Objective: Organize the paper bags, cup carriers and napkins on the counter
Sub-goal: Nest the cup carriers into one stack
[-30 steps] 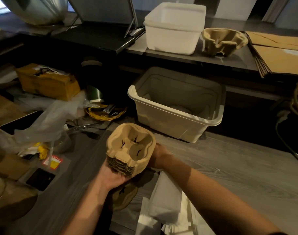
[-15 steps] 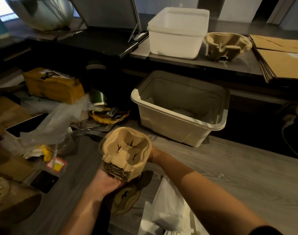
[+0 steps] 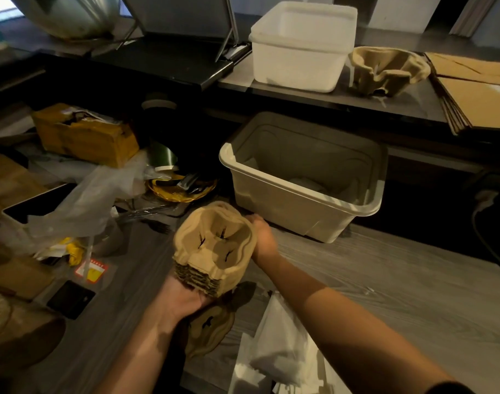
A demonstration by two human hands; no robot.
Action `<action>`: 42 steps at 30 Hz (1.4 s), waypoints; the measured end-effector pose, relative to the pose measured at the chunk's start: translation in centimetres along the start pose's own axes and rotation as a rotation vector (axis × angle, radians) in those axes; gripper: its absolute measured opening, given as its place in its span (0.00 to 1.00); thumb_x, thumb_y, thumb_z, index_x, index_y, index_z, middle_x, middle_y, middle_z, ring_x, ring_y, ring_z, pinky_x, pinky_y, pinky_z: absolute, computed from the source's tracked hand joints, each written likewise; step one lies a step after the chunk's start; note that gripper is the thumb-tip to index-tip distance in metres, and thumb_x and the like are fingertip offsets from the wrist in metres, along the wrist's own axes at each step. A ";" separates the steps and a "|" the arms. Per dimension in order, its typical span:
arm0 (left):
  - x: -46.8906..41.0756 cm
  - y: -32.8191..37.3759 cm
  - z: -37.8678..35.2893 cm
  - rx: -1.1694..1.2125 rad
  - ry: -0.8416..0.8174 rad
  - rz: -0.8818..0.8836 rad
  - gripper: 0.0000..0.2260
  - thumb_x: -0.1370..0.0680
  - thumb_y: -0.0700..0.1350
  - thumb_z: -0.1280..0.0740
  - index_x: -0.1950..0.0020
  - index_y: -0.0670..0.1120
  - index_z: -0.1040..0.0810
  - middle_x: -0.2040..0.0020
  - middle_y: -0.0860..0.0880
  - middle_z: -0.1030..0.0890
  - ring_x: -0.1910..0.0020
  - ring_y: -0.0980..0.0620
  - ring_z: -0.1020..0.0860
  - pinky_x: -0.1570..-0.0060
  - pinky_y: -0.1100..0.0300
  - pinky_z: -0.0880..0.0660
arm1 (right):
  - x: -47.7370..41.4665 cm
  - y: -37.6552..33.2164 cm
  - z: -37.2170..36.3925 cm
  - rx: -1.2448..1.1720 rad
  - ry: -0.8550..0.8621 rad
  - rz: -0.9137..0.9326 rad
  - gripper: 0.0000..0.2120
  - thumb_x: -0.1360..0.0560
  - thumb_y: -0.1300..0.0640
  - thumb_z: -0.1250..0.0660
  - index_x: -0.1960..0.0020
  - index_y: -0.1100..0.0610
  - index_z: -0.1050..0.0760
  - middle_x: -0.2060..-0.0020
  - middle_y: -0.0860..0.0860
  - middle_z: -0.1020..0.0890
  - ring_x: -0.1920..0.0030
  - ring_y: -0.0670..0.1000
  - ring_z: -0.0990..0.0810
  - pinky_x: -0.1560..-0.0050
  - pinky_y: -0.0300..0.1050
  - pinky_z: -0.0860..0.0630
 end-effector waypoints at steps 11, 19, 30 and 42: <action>1.4 -2.1 -2.3 0.019 -0.116 0.127 0.24 0.42 0.51 0.22 0.50 0.40 0.19 0.53 0.38 0.17 0.60 0.39 0.17 0.68 0.48 0.20 | 3.5 -2.1 6.8 0.075 0.181 0.117 0.21 0.22 0.57 0.39 0.29 0.53 0.35 0.44 0.53 0.27 0.50 0.55 0.23 0.54 0.48 0.24; 2.2 -2.5 -3.5 0.017 -0.113 0.117 0.18 0.34 0.52 0.25 0.53 0.39 0.17 0.53 0.37 0.17 0.60 0.38 0.17 0.69 0.47 0.20 | 10.2 -7.3 17.1 0.020 0.681 0.423 0.20 0.26 0.61 0.41 0.35 0.57 0.26 0.56 0.48 0.28 0.61 0.44 0.30 0.69 0.37 0.27; 1.9 -2.5 -5.0 0.110 0.088 0.006 0.21 0.20 0.56 0.46 0.42 0.41 0.24 0.54 0.37 0.18 0.50 0.38 0.23 0.63 0.44 0.21 | 11.9 -6.0 13.7 -0.424 0.442 0.091 0.13 0.27 0.60 0.31 0.44 0.49 0.24 0.65 0.45 0.26 0.64 0.45 0.26 0.58 0.48 0.21; 2.3 -2.5 -8.1 0.051 -0.156 0.049 0.38 0.54 0.43 0.16 0.46 0.40 0.20 0.46 0.36 0.19 0.52 0.37 0.18 0.55 0.41 0.22 | 13.4 -6.8 11.0 0.095 0.274 0.083 0.19 0.24 0.39 0.41 0.39 0.49 0.27 0.56 0.45 0.23 0.54 0.46 0.24 0.58 0.42 0.28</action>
Point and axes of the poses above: each hand's wrist, its own x-axis away from the middle knuckle, its own z-axis out of the back of the hand, y = z × x, the point moved 10 cm from there along -x, towards the middle knuckle
